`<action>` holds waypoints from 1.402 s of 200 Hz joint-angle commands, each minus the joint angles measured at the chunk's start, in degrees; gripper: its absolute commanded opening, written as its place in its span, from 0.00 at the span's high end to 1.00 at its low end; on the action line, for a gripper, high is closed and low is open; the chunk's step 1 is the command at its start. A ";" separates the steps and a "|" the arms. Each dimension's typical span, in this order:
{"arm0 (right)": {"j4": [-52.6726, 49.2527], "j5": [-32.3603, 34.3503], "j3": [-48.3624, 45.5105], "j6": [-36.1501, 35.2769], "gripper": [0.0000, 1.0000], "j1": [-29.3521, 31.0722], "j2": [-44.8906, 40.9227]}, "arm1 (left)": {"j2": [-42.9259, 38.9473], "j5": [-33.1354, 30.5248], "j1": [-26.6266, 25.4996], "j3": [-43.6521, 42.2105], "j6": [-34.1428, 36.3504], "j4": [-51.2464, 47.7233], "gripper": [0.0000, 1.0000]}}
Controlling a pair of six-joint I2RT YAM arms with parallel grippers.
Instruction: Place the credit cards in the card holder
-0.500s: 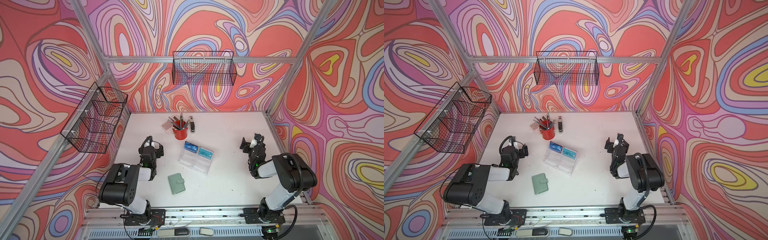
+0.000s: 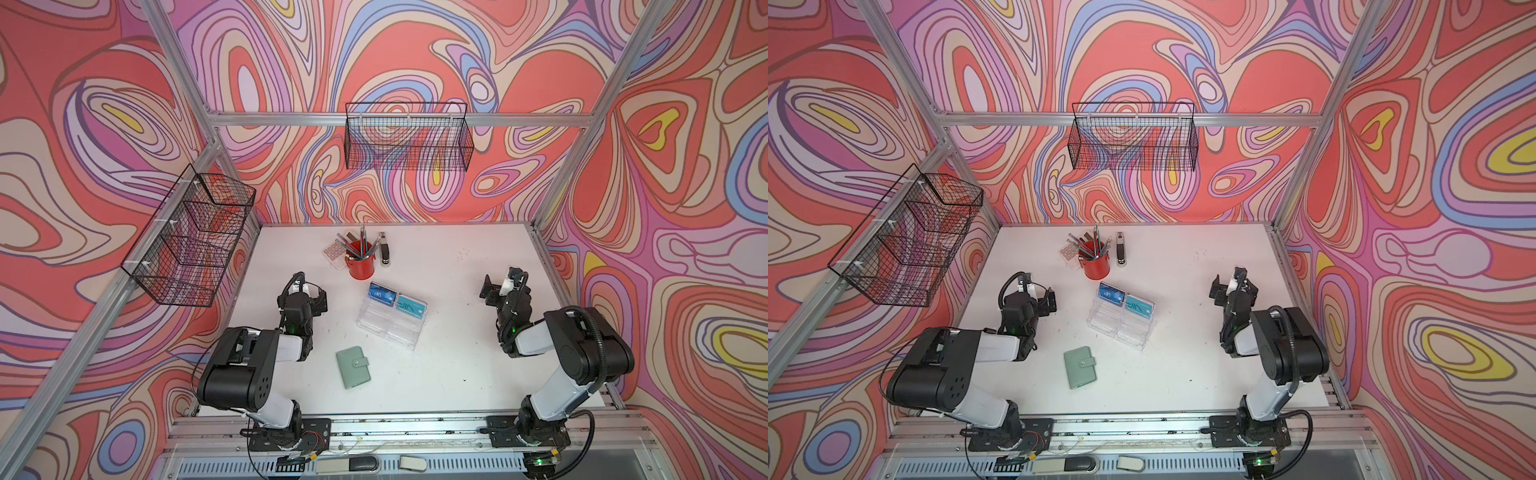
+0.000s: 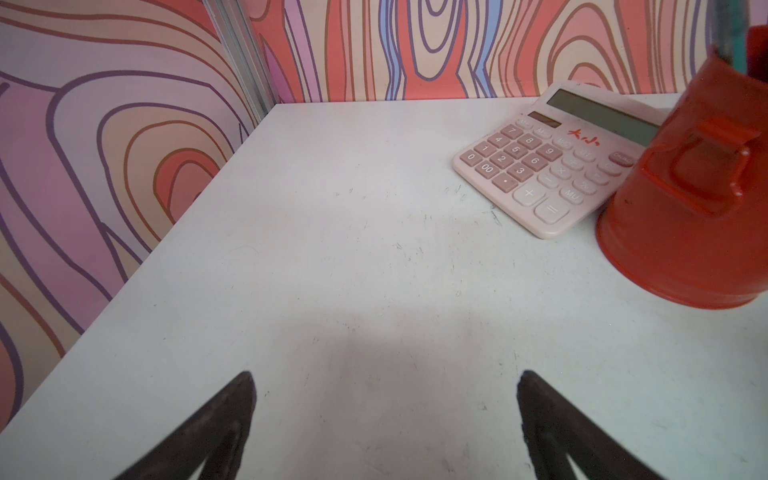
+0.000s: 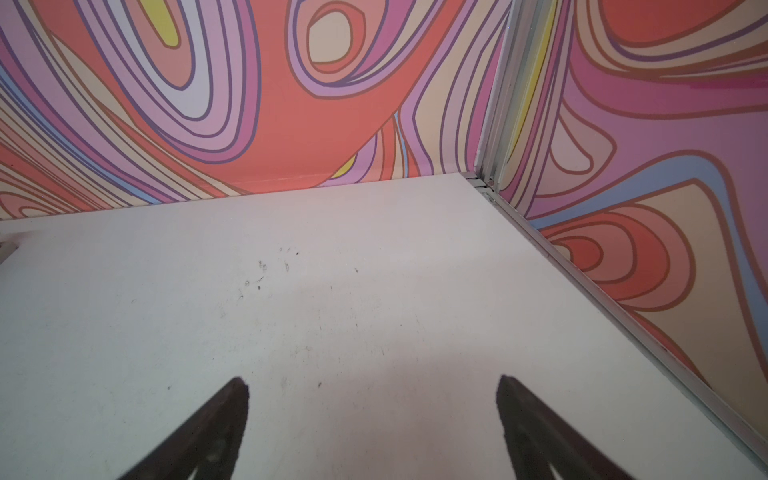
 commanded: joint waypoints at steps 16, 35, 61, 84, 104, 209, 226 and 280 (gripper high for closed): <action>0.34 -0.42 0.50 -0.84 0.02 0.21 0.77 | 0.04 0.25 0.23 0.16 0.69 1.58 0.00; 0.51 -0.38 0.45 -0.82 0.02 0.14 0.77 | 0.10 0.23 0.23 0.15 0.66 1.58 0.00; -0.14 3.37 -0.28 0.28 0.02 0.22 -1.87 | -0.06 0.09 0.23 -0.18 0.63 2.07 0.00; -2.03 4.03 -1.08 0.58 0.02 0.25 -5.20 | -0.59 -0.34 0.14 -0.72 0.33 2.53 0.00; 0.42 5.57 -2.04 1.16 0.02 0.29 -4.59 | -0.56 -1.20 0.14 -0.89 0.02 3.06 0.00; -28.90 12.24 -0.35 23.16 0.02 0.56 -33.16 | -33.11 0.87 -2.14 -0.18 -9.72 -20.94 0.00; -46.29 15.86 4.24 36.12 0.02 0.55 -39.37 | -42.95 11.13 -2.14 0.03 -15.96 -26.78 0.00; -57.68 0.46 4.70 37.14 0.02 0.56 -53.16 | -70.56 8.61 -1.53 -7.10 -39.05 -45.17 0.00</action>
